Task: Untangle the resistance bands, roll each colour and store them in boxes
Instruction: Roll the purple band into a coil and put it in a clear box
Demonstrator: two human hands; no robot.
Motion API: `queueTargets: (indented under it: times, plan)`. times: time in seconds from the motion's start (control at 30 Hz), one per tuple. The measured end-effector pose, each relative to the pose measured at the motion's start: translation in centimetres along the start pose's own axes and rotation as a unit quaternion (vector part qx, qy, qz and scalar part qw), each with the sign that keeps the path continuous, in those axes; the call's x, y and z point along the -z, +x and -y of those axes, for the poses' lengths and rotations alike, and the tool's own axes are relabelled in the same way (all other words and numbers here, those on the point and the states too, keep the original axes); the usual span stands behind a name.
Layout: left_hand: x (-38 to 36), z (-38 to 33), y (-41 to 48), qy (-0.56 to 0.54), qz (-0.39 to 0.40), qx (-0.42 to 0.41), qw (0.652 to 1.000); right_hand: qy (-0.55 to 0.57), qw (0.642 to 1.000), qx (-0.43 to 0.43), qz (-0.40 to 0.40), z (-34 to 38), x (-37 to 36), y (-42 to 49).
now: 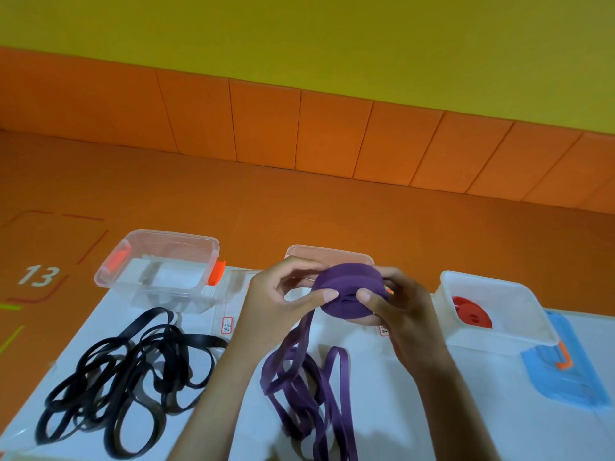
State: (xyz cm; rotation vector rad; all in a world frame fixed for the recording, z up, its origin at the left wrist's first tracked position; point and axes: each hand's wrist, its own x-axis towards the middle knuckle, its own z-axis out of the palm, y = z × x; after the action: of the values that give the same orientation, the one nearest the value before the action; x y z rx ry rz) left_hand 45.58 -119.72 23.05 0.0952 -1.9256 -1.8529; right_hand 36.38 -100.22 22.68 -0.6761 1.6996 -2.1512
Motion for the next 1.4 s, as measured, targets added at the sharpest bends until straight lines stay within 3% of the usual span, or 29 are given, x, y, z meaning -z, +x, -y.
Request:
queueTargets:
  times: [0.13,0.2,0.27,0.33,0.47,0.57,0.7,0.9,1.07,1.23,1.3,1.4]
  plan:
    - [0.8,0.1,0.1,-0.016,0.021,0.009,1.0,0.112,0.993,-0.012,0.019,-0.7,-0.7,-0.1]
    - [1.4,0.2,0.1,-0.008,0.022,0.013,1.0,0.06,0.998,-0.015,0.024,-0.9,-0.4,-0.2]
    - [1.9,0.3,0.0,0.011,0.023,0.017,1.0,-0.099,0.994,-0.013,0.033,-1.0,0.5,-0.1]
    - [1.9,0.3,-0.1,0.024,0.026,0.021,0.999,-0.185,0.981,-0.035,0.046,-1.0,1.2,0.0]
    - [1.0,0.7,-0.3,0.014,0.009,0.02,1.0,-0.204,0.976,-0.046,0.055,-0.8,1.2,-0.1]
    - [0.6,1.3,-0.3,-0.008,0.001,0.006,1.0,-0.138,0.989,-0.053,0.025,-0.8,1.1,-0.2]
    - [0.7,1.0,-0.1,0.01,0.047,0.002,0.999,-0.078,0.996,-0.048,0.014,-1.1,0.9,-0.6]
    - [0.3,1.1,-0.3,0.057,0.048,0.033,0.997,-0.191,0.979,-0.04,0.06,-1.1,1.3,-0.4]
    - [-0.1,1.3,-0.5,0.014,0.044,0.027,0.999,-0.046,0.999,-0.015,-0.018,-1.2,0.5,-1.0]
    - [0.4,0.6,-0.1,0.061,0.084,0.006,0.995,0.083,0.996,-0.038,0.017,-1.8,0.1,-1.3]
    - [0.8,0.5,0.0,0.091,0.086,0.006,0.992,-0.027,0.999,-0.02,0.017,-1.5,0.4,-1.4]
    - [1.0,0.5,-0.2,0.109,0.064,0.014,0.992,-0.214,0.976,0.003,0.027,-1.1,0.9,-1.1]
